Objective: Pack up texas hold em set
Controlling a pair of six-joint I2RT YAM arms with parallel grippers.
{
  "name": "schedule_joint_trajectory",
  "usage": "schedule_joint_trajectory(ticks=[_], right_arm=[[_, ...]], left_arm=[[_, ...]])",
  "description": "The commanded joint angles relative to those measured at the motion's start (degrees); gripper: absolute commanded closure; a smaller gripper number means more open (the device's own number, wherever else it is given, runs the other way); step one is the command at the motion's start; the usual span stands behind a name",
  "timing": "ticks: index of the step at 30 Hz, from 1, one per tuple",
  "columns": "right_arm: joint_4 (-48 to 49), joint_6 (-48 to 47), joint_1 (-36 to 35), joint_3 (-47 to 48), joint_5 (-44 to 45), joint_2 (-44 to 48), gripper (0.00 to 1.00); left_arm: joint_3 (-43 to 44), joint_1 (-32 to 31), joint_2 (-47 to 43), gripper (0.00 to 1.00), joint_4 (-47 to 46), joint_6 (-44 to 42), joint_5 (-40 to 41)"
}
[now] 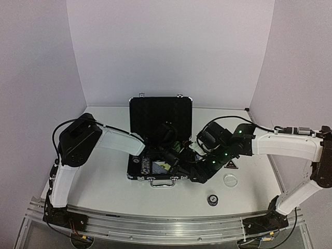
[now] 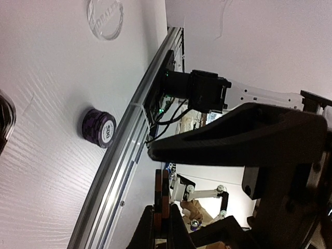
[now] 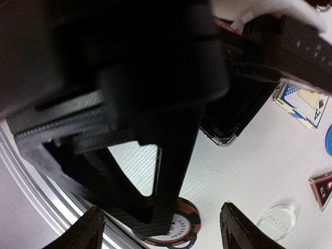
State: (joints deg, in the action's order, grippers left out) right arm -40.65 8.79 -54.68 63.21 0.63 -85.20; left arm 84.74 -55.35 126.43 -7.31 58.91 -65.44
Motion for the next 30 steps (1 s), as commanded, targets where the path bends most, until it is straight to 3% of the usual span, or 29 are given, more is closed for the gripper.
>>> schedule_joint_trajectory(ticks=[1,7,14,18,30], right_arm=[[0.5,2.6,0.0,2.4,0.9,6.7,0.12],[0.5,5.7,0.0,-0.4,4.9,19.0,0.07],[0.2,14.7,0.0,-5.6,29.9,27.6,0.02],[-0.3,17.4,0.0,-7.0,33.3,28.5,0.02],[-1.5,26.1,0.1,-13.4,42.0,31.9,0.02]], left_arm=[[12.4,0.1,-2.8,1.0,24.6,-25.6,12.9],[20.0,1.6,-3.3,1.0,34.7,-47.3,29.6],[25.9,5.9,0.6,1.0,44.6,-71.5,35.5],[30.9,5.9,4.5,1.0,49.7,-76.5,34.7],[34.7,4.5,9.6,1.0,50.9,-77.2,36.1]])
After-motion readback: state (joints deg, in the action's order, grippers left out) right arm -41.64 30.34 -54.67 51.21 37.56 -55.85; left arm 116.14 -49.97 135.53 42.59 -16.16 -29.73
